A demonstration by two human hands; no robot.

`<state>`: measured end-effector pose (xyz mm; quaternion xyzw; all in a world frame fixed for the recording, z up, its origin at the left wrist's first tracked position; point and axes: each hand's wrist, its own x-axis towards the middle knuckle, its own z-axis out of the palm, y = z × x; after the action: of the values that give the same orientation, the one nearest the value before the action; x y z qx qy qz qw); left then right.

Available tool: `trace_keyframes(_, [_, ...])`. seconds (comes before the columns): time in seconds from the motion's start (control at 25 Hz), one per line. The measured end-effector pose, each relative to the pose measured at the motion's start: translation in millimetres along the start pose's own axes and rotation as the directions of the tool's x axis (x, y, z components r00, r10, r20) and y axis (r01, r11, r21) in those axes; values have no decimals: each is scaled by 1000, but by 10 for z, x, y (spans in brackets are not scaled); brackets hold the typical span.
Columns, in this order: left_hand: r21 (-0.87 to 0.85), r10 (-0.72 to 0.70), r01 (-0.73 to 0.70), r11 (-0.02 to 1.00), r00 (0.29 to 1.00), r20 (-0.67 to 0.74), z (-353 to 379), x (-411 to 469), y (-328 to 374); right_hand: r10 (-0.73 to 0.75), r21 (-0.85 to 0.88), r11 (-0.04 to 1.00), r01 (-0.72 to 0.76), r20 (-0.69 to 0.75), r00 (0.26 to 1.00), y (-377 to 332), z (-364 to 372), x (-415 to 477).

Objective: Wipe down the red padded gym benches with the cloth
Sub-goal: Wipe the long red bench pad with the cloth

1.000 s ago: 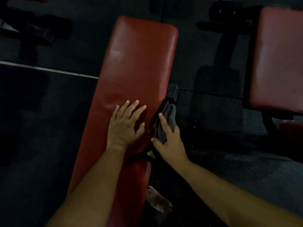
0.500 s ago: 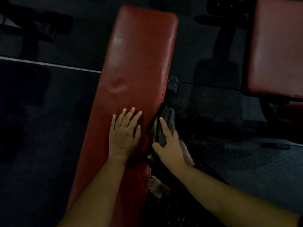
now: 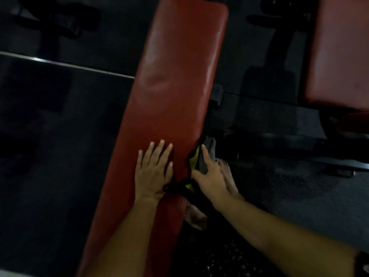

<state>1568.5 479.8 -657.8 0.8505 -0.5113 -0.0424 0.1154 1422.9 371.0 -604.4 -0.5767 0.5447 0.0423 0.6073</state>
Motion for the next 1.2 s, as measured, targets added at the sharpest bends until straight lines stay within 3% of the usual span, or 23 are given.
trace_keyframes(0.08, [5, -16, 16, 1000, 999, 36, -63, -191, -47, 90, 70, 994, -87, -46, 995, -94, -108, 182])
trace_keyframes(0.16, [13, -27, 27, 1000, 999, 46, -110, -365, -103, 84, 120, 990, -71, -111, 990, -184, -109, 252])
trace_keyframes(0.32, [-8, -68, 68, 998, 997, 39, -84, -612, -111, -48, -84, 996, 42, -76, 996, 53, 194, -275])
trace_keyframes(0.4, [-24, -92, 93, 995, 995, 39, -73, -692, -72, -11, 9, 1000, 12, -19, 1000, 250, 287, -400])
trace_keyframes(0.52, [-18, -106, 108, 994, 990, 91, -128, -816, -31, 167, 245, 952, -186, 97, 981, 202, 154, -187])
trace_keyframes(0.6, [-35, -140, 145, 989, 983, 119, -185, -889, -26, 180, 321, 925, -205, 106, 978, 117, 65, -47])
trace_keyframes(0.72, [-55, -176, 185, 981, 976, 131, -221, -952, -41, 81, 82, 994, -78, -35, 996, 114, 228, -375])
trace_keyframes(0.8, [-52, -153, 161, 986, 980, 125, -209, -977, -48, 9, -24, 1000, -10, -12, 1000, 387, 428, -680])
trace_keyframes(0.88, [-19, -132, 135, 991, 984, 119, -181, -1052, -60, 33, -39, 999, -29, 82, 996, 549, 522, -844])
trace_keyframes(0.96, [10, -138, 138, 990, 985, 100, -163, -1162, -52, 146, 46, 987, -153, 136, 980, 565, 498, -712])
trace_keyframes(1.04, [17, -142, 141, 990, 985, 99, -117, -1272, -54, 231, 117, 964, -239, 77, 970, 470, 478, -502])
trace_keyframes(1.12, [40, -144, 141, 989, 986, 80, -72, -1320, -42, 186, -4, 983, -186, -34, 982, 395, 521, -563])
trace_keyframes(1.2, [19, -146, 146, 989, 989, 20, -59, -1294, -40, 59, -223, 973, -65, -31, 998, 451, 665, -907])
